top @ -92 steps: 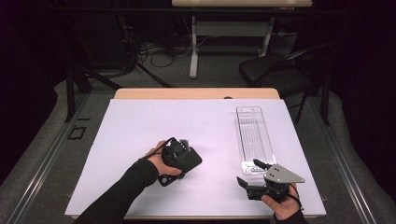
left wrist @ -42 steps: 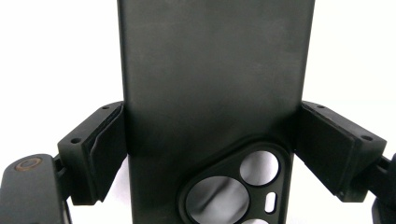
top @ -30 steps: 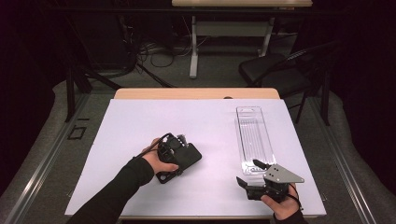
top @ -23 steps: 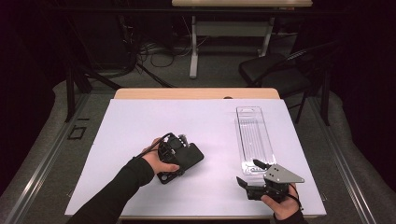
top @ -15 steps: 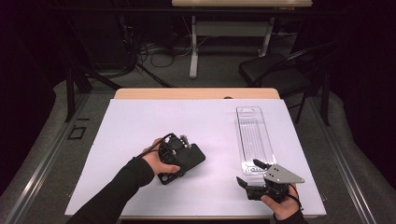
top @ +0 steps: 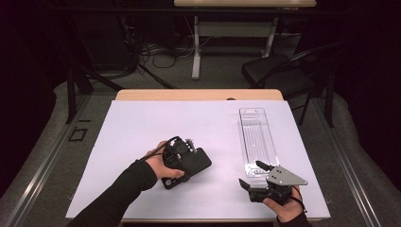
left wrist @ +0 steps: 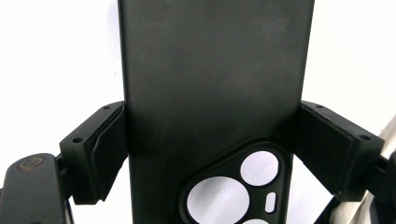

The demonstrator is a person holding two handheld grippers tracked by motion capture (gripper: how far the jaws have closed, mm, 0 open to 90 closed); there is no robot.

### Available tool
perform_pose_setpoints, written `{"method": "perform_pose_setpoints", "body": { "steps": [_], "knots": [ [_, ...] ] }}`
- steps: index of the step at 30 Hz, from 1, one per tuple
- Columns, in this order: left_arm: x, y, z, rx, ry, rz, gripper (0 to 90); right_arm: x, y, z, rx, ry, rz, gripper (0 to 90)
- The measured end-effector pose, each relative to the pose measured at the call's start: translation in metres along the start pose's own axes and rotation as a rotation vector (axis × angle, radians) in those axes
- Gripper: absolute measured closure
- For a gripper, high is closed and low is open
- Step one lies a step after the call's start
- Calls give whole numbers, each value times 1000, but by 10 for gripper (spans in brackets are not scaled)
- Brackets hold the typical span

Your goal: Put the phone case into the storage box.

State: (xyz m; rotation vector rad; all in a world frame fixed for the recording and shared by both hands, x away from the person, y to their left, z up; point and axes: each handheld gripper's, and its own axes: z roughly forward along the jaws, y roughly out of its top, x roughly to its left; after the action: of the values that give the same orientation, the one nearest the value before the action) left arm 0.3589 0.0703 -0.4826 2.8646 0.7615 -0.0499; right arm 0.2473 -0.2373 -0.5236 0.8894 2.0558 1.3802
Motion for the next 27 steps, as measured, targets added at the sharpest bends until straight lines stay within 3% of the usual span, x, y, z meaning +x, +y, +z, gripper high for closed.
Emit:
{"method": "perform_pose_setpoints", "body": {
  "steps": [8, 17, 27],
  "knots": [
    [-2, 3, -6, 9, 1, 20, 145, 3, 2, 4, 6, 15, -30, 142],
    [-4, 4, -10, 14, -8, 24, 145, 4, 7, 5, -1, -3, -39, 142],
    [-4, 9, -14, 35, -15, 25, 146, 8, 13, 9, 19, 21, -121, 165]
  ]
}}
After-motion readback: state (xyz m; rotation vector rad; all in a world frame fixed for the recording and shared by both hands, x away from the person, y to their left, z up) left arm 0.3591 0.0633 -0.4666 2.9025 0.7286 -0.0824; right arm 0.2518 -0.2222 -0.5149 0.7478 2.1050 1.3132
